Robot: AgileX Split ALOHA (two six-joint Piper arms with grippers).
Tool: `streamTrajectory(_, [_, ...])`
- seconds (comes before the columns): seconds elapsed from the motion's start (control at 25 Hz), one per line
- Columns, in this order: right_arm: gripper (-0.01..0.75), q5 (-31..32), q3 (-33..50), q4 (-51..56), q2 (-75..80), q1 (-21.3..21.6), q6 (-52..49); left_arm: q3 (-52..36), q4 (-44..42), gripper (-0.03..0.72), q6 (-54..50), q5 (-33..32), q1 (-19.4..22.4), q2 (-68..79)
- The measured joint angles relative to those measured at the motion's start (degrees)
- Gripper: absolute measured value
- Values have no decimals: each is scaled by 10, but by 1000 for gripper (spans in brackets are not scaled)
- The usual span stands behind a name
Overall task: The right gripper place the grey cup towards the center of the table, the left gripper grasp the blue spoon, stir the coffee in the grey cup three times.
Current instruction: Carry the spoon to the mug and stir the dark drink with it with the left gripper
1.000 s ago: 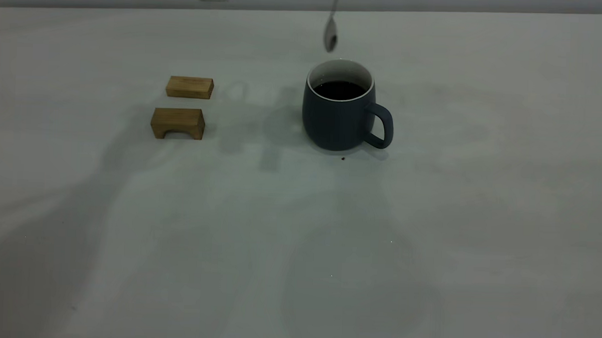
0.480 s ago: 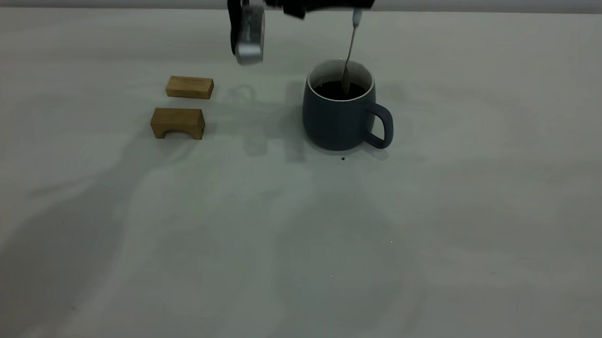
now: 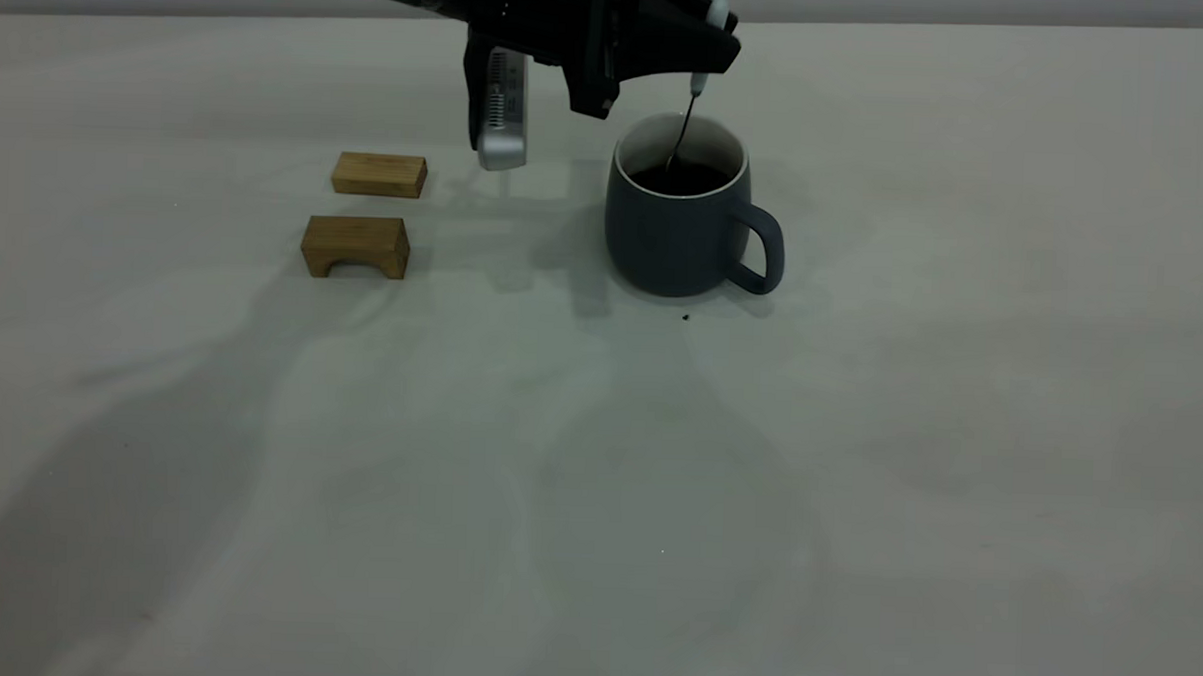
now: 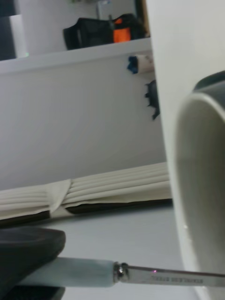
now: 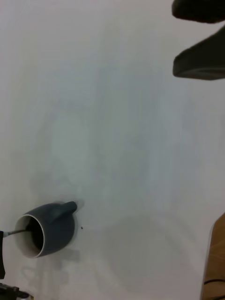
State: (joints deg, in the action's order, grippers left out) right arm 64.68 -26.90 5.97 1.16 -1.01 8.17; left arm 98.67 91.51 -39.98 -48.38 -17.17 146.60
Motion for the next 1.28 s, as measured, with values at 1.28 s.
streamTrajectory(1.28, [239, 0, 0, 0, -1, 0, -1, 2, 54, 161, 89, -9, -3, 28])
